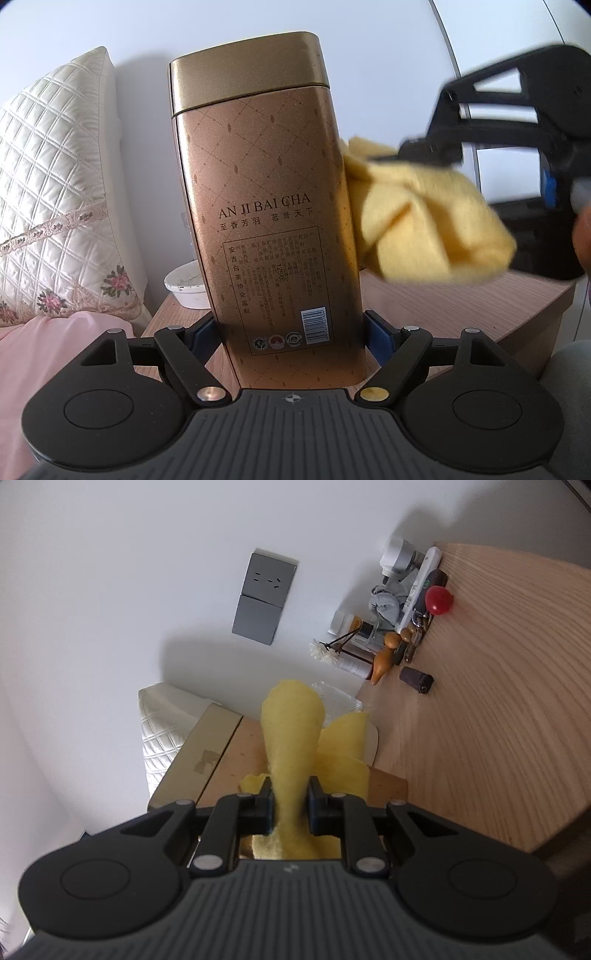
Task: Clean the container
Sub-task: 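Keep wiping the tin's side with the right gripper's cloth while the left holds the tin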
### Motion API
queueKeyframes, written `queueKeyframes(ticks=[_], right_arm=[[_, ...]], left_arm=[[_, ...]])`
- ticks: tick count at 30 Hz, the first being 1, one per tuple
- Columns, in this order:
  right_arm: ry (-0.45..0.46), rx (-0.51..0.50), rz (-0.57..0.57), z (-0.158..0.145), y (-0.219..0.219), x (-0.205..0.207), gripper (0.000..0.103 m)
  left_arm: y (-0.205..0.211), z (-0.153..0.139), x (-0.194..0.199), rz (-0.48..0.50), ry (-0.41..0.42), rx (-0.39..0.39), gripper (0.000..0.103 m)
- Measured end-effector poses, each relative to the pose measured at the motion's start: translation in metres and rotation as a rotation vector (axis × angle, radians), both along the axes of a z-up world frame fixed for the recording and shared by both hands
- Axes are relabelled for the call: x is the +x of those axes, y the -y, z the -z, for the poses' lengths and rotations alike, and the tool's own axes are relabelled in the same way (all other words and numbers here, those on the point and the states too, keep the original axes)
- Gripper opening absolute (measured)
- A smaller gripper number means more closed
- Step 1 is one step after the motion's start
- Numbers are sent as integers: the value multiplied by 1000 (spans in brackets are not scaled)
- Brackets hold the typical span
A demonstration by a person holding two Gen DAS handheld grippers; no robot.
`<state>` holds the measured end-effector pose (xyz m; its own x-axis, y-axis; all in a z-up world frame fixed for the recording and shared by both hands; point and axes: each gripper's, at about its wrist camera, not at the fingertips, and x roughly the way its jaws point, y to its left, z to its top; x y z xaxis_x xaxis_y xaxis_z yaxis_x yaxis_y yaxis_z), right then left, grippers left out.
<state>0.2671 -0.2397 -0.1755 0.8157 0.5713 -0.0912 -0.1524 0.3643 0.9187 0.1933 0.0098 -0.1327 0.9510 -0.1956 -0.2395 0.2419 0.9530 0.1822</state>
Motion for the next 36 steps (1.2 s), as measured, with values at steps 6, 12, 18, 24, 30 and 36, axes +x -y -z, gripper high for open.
queueKeyframes(ticks=[6, 12, 18, 24, 30, 36], right_arm=[[110, 6, -11, -33, 0, 15, 19], [81, 9, 3, -22, 2, 23, 19], [-28, 11, 16, 11, 3, 18, 19], [68, 12, 4, -22, 2, 28, 19], [91, 2, -5, -27, 2, 30, 19], [-25, -54, -21, 1, 2, 17, 19]], left_arm=[[-5, -1, 2, 2, -1, -4, 83], [-6, -1, 3, 1, -1, -5, 83], [-10, -1, 6, 3, -2, -5, 83], [-7, -2, 6, 3, -3, -3, 83], [-5, -3, 7, 0, -4, 5, 83], [-2, -4, 5, -5, 17, 19, 84]])
